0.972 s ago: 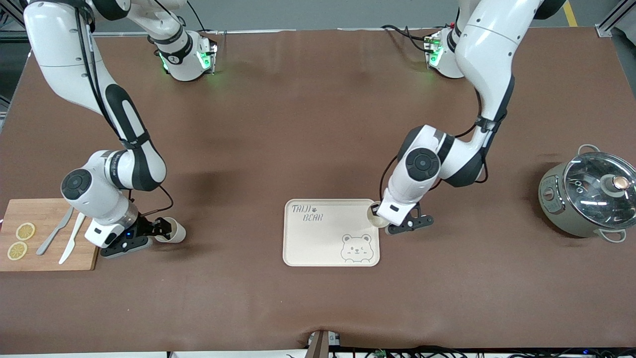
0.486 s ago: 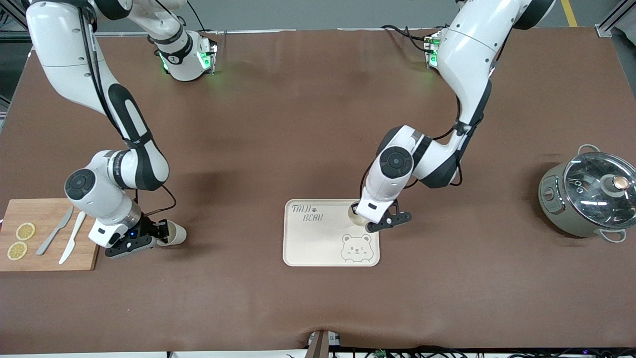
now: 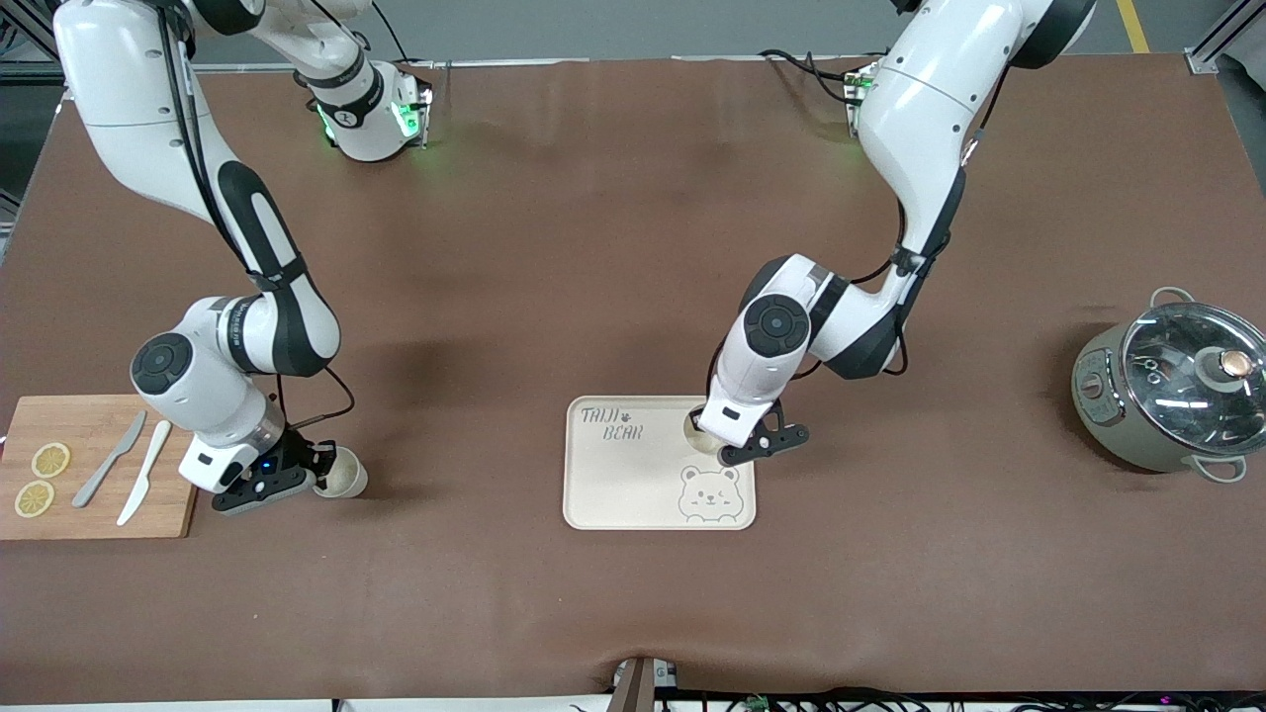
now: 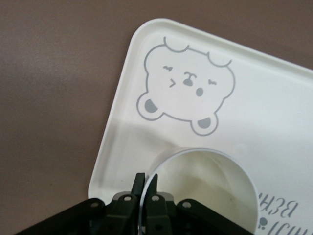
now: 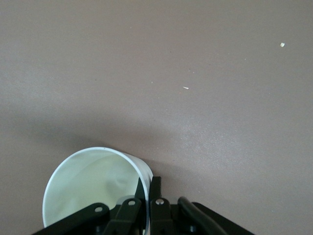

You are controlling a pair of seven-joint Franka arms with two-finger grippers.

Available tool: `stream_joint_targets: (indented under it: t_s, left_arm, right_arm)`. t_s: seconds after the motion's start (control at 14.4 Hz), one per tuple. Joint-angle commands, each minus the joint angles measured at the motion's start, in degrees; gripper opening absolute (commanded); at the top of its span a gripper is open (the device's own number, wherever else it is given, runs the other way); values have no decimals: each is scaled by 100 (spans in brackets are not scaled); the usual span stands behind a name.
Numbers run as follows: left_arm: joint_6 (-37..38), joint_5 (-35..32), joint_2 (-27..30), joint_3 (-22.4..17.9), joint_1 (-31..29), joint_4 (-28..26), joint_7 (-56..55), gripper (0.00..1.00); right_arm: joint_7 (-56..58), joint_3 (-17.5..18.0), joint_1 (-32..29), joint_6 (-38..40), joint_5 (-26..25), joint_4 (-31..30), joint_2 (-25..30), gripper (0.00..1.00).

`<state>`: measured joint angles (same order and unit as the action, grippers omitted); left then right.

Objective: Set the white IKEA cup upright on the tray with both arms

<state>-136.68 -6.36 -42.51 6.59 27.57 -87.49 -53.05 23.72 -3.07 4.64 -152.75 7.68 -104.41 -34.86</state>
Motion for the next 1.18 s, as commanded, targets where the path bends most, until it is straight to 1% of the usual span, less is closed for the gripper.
stream_joint_targets:
  t_s: [0.0, 0.14, 0.28, 0.49, 0.62, 0.76, 0.9, 1.11]
  left_arm:
    - [-104, -522, -135, -87, 108, 171, -451, 0]
    - [-121, -629, -170, -87, 108, 171, -549, 0]
    - [-279, -630, -188, -87, 108, 154, -549, 0]
    - [-306, -630, -223, -87, 108, 162, -558, 0]
    - [-315, -638, -266, -87, 108, 162, -558, 0]
    - [-420, -638, -284, -87, 108, 154, -566, 0]
    - [-482, -647, -293, -87, 108, 145, -575, 0]
    - [-491, -839, -293, -87, 108, 119, -584, 0]
  right_arm:
    - [27, -27, 54, -10, 76, -27, 23, 0]
    - [-95, -18, 90, 296, 85, 69, 145, 0]
    - [-655, 8, 238, 805, 85, 297, 312, 0]
    - [-1876, 0, 616, 1859, 85, 1034, 383, 0]
    - [-2842, -1, 976, 2405, 76, 1553, 375, 0]
    - [-3905, -9, 1397, 2539, 15, 1870, 322, 0]
    - [-4654, -9, 1749, 2531, 6, 2055, 191, 0]
    - [-5683, -18, 2154, 2495, -12, 2468, -178, 0]
